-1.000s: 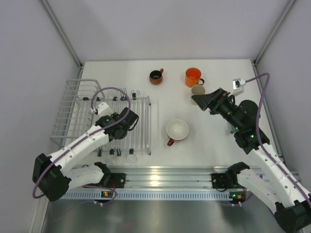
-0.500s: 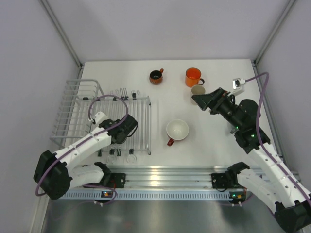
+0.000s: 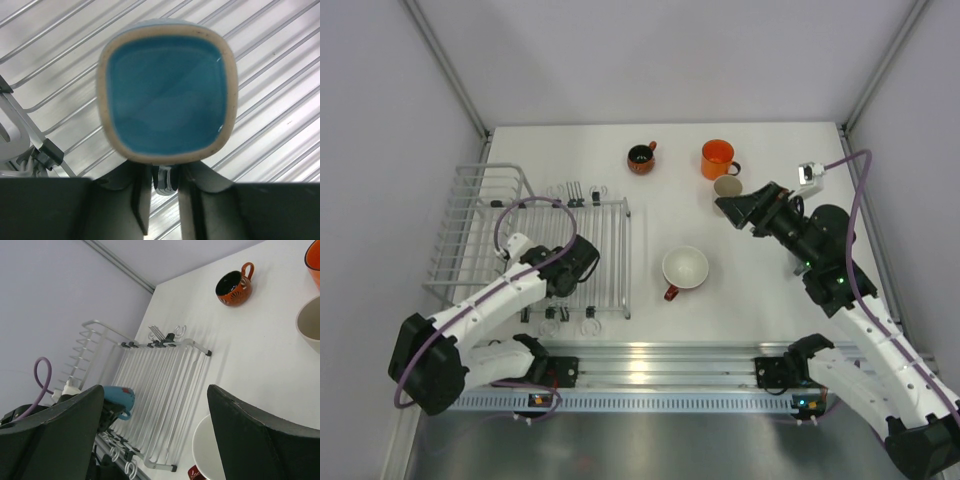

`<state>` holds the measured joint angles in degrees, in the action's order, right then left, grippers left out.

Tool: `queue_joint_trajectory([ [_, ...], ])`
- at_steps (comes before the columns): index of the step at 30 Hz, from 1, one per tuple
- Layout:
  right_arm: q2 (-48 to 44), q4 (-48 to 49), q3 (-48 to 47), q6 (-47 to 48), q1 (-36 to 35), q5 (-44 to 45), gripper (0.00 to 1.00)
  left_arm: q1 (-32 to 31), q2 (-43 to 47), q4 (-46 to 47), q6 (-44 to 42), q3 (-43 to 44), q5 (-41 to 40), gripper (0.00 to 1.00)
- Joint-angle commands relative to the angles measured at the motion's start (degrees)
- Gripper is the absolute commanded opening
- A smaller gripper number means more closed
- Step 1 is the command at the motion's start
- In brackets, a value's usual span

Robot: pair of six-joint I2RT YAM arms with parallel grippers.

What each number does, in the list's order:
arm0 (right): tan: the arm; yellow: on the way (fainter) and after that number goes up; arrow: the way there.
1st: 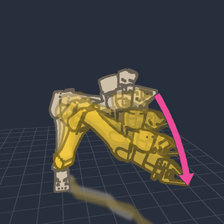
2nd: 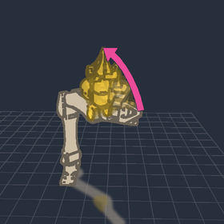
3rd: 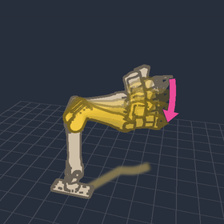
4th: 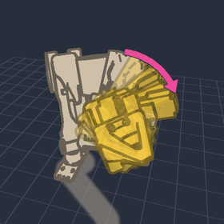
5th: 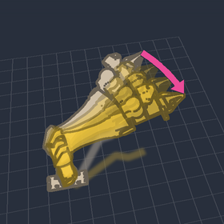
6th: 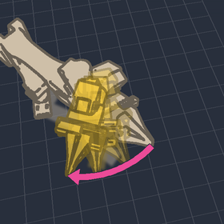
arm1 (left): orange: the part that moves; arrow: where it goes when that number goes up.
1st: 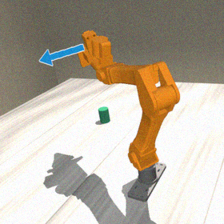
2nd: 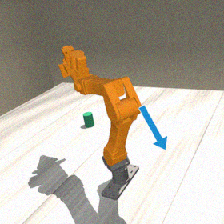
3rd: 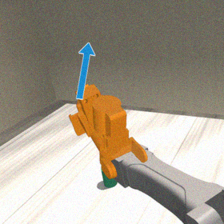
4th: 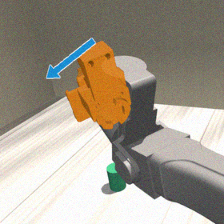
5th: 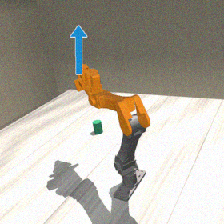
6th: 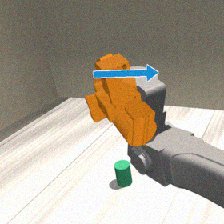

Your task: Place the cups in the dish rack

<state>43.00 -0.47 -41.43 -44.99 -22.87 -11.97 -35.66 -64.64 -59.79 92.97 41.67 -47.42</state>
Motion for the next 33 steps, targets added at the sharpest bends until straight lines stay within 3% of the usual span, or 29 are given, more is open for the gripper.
queue_joint_trajectory([
  [1,-0.99,1.09,-2.60,1.31,-0.68,0.80,0.85,0.42,1.27,-2.70,1.78,-0.27,-1.80,0.34],
  [4,-1.17,1.09,-2.43,1.22,-0.68,0.89,0.85,0.41,0.84,-2.61,1.43,0.25,-1.80,0.45],
  [10,-0.99,0.74,-2.43,1.49,-0.59,0.98,0.85,0.42,-0.13,-2.61,-2.26,2.97,-2.15,0.48],
  [16,-0.82,0.73,-2.16,1.58,-0.59,1.42,0.85,0.42,-7.33,-3.83,-19.39,12.81,-3.91,0.46],
  [20,-0.73,0.65,-1.90,1.49,-0.59,1.68,0.85,0.15,-12.61,-7.70,-19.77,15.98,-4.78,0.48],
  [27,-1.34,-1.29,-1.99,2.28,-0.68,2.56,0.85,-0.81,-11.03,-7.97,-20.19,15.72,-5.58,0.58],
  [33,-0.99,-1.29,-1.90,2.10,-0.68,2.74,0.85,-2.13,-10.33,-7.89,-26.42,20.01,-8.56,0.58],
])
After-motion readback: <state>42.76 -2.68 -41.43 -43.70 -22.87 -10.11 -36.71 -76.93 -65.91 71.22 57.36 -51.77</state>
